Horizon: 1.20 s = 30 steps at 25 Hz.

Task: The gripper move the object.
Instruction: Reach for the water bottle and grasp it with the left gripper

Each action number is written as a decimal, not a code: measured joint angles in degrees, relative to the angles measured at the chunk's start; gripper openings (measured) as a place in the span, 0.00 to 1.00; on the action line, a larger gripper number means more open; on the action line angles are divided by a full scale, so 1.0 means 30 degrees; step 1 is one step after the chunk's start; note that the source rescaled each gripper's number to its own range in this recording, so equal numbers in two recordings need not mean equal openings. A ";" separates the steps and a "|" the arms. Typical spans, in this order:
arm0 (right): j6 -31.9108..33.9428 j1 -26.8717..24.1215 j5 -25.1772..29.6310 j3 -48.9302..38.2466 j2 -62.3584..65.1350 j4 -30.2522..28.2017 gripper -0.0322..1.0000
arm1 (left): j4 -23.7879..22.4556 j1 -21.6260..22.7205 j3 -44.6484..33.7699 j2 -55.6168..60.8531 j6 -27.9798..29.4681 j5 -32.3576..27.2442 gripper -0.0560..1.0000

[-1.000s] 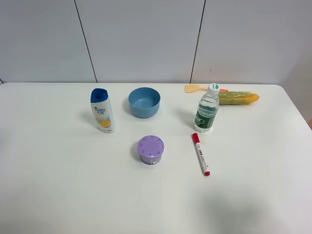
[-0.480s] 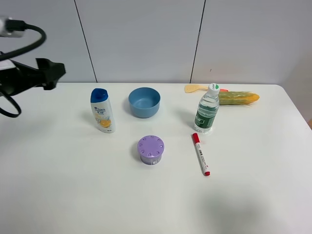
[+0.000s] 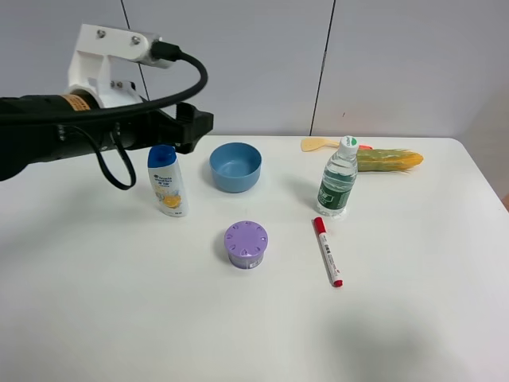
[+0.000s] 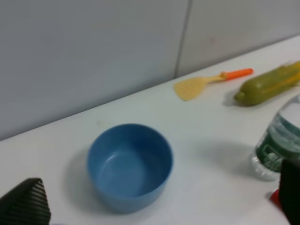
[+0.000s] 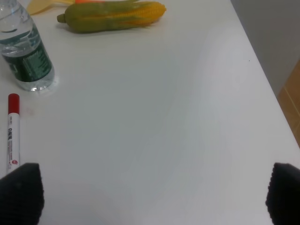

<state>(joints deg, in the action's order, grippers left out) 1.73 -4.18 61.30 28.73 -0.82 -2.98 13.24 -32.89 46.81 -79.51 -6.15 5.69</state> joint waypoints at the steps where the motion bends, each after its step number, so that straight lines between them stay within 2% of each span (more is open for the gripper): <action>1: 0.0000 0.0000 0.0000 0.0000 0.0000 0.0000 1.00 | 0.0000 -0.0290 0.0286 -0.0305 0.0000 0.0128 1.00; 11: 0.0000 0.0000 0.0000 0.0000 0.0000 0.0000 1.00 | -0.0815 -0.2570 0.2293 -0.3884 0.0000 0.1763 1.00; 21: 0.0000 0.0000 0.0000 0.0000 0.0000 0.0000 1.00 | -0.1369 -0.3894 0.2360 -0.7598 0.0000 0.6014 1.00; 27: 0.0000 0.0000 0.0000 0.0000 0.0000 0.0000 1.00 | -0.1662 -0.4803 0.2360 -0.9101 -0.0017 0.7913 1.00; 30: 0.0000 0.0000 0.0000 0.0000 0.0000 0.0000 1.00 | -0.2046 -0.5005 0.2765 -0.9659 -0.0017 0.8112 1.00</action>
<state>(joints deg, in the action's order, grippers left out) 1.73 -4.18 61.30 28.73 -0.82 -2.98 7.10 -47.91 55.11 -108.49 -6.20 30.03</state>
